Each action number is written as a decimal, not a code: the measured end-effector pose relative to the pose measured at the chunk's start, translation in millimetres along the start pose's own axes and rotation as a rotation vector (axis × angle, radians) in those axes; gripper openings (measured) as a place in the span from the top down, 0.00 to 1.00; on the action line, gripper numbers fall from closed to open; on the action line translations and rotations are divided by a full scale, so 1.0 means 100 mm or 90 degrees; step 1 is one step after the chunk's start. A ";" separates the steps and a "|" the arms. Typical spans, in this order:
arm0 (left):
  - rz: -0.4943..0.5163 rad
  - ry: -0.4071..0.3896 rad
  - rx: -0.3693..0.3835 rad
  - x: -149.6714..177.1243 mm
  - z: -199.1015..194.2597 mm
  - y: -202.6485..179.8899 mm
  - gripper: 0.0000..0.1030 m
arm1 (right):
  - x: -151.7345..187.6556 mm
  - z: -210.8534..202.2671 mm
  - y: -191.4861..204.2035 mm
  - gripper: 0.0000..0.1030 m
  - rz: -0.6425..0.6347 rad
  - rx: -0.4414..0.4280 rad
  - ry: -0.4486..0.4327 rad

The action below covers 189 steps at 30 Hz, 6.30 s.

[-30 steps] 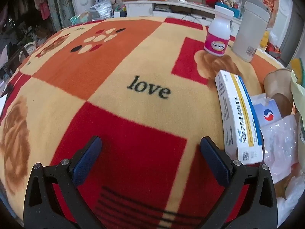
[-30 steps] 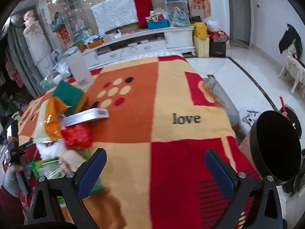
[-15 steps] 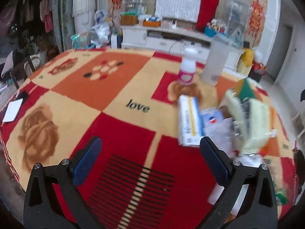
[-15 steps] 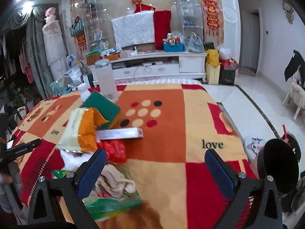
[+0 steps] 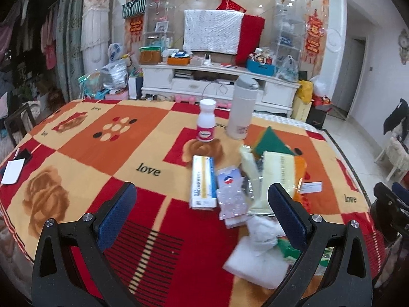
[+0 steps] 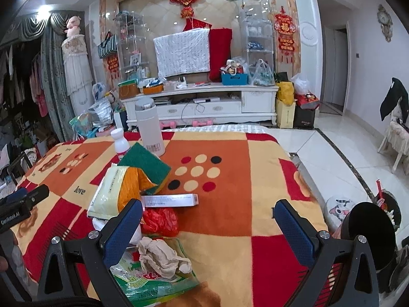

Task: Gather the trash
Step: 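Move both tools over the table toward the pile of trash, then grasp the crumpled tan paper with the right gripper while the left grasps the snack bag, then carry both items to the black bin and open both grippers over it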

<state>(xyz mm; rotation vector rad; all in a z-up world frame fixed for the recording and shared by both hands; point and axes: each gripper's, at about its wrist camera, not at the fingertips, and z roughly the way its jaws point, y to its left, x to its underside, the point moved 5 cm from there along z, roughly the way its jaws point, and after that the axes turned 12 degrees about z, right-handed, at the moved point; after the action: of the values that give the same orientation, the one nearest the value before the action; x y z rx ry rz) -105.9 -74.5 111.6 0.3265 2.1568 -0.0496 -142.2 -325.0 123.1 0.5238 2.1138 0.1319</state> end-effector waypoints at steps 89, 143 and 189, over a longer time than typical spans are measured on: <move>0.034 -0.009 0.052 -0.09 0.03 -0.41 0.01 | -0.11 0.05 -0.06 0.00 -0.011 0.012 -0.002; 0.125 0.148 0.247 -0.23 1.01 -1.06 0.60 | 0.80 1.11 0.40 0.70 -0.040 -0.227 0.364; 0.203 0.177 0.543 -0.20 0.21 -4.64 0.62 | 0.10 -0.24 -3.62 0.71 0.273 0.113 0.135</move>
<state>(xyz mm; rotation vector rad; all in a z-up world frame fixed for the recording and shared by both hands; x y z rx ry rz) -195.3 -529.7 75.5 1.2158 2.2227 -0.7913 -281.1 -645.4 24.5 1.1087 2.1999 0.2544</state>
